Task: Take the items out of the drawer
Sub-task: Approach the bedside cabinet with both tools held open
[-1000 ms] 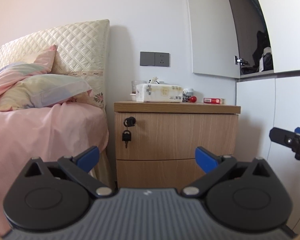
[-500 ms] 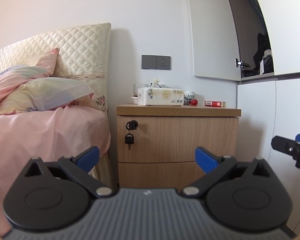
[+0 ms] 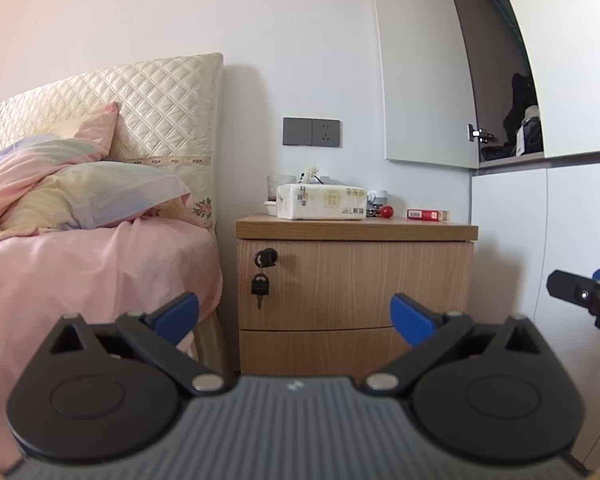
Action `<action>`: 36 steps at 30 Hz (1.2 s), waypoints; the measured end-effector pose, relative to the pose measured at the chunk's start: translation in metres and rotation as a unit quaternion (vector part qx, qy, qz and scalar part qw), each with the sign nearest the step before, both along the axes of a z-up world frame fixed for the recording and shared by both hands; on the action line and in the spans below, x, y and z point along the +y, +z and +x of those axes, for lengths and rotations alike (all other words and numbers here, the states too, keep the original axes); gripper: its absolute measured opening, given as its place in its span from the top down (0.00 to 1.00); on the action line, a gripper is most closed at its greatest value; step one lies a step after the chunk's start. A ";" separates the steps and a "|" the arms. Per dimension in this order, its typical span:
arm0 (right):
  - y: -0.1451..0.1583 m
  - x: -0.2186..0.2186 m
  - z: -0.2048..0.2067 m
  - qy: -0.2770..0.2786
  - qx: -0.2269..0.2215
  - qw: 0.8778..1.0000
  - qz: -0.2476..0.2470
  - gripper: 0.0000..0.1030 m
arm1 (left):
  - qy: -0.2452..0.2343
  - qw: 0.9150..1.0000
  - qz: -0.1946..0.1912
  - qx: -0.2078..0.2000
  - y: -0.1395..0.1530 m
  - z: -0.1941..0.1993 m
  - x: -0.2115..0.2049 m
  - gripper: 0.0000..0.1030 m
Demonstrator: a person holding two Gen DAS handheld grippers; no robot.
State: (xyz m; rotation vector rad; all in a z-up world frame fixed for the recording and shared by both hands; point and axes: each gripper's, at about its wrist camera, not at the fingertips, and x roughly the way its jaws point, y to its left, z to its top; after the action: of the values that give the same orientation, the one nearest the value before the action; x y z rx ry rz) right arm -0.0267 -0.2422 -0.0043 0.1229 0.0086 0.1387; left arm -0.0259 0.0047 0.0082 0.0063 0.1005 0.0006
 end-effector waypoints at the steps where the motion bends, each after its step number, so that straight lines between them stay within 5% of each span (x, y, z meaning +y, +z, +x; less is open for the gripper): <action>1: 0.001 -0.001 -0.002 -0.001 0.000 1.000 0.000 0.12 | 0.000 1.000 0.000 0.001 0.000 -0.002 0.000 0.00; 36: 0.034 -0.017 -0.058 0.025 -0.008 1.000 0.015 0.12 | -0.008 1.000 0.018 -0.004 0.032 -0.072 -0.008 0.00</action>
State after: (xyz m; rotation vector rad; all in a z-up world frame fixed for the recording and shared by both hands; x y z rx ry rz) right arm -0.0849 -0.2596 0.0300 0.1514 -0.0058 0.1907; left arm -0.0982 -0.0033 0.0404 0.0429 0.0921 -0.0131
